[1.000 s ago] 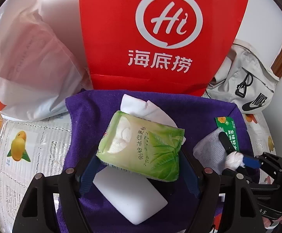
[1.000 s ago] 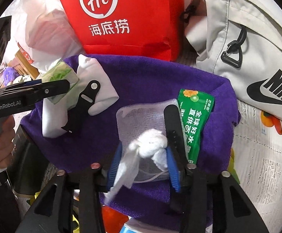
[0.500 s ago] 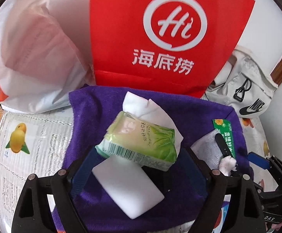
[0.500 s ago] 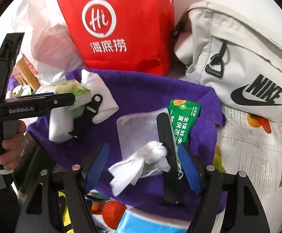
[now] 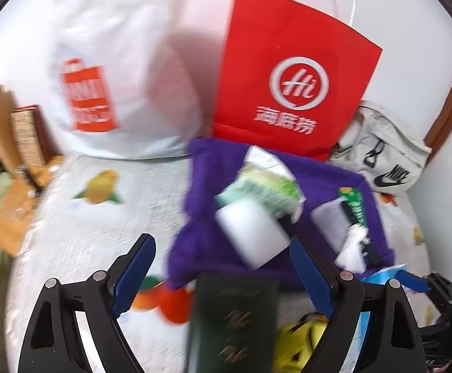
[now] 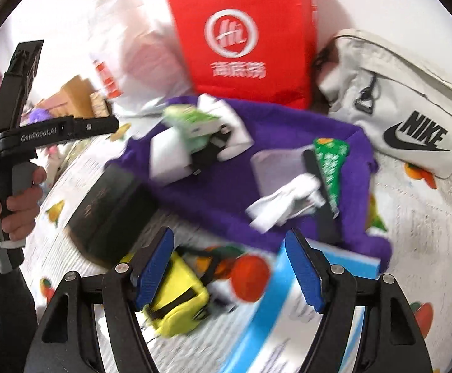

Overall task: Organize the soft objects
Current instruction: 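Grasp the yellow pouch with the right tool while the left tool moves toward the snack packet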

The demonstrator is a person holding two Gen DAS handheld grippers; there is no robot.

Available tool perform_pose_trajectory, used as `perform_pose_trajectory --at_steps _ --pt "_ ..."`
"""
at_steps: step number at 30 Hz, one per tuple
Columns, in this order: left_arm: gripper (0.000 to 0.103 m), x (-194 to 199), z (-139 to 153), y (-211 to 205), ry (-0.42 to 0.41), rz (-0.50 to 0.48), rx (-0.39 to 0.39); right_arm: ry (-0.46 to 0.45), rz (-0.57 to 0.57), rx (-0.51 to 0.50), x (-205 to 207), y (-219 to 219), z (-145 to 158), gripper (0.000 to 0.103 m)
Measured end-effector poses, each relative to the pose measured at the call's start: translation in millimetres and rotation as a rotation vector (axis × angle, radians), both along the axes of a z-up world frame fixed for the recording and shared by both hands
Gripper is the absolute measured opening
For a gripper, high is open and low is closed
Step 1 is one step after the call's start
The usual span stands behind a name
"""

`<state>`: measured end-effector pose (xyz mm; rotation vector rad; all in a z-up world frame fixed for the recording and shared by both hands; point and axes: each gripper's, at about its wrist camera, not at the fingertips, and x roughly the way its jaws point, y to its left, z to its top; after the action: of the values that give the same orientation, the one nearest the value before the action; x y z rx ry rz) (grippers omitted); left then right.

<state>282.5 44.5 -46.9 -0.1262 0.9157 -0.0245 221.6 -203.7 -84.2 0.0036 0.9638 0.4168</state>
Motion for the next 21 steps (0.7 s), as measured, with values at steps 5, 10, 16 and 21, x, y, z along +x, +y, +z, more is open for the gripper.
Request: perform_pose_trajectory --at_steps 5,10,16,21 --pt "0.088 -45 4 22 -0.015 0.023 -0.011 0.024 0.033 0.010 -26 16 -5 0.074" --pt "0.088 -76 -9 37 0.013 0.042 -0.024 0.008 0.118 -0.026 -49 43 -15 0.076" --pt "0.088 -99 -42 58 0.060 0.078 -0.046 -0.019 0.211 -0.155 -59 79 -36 0.077" --pt "0.088 -107 -58 69 0.085 0.096 -0.071 0.012 0.211 -0.223 -50 96 -55 0.077"
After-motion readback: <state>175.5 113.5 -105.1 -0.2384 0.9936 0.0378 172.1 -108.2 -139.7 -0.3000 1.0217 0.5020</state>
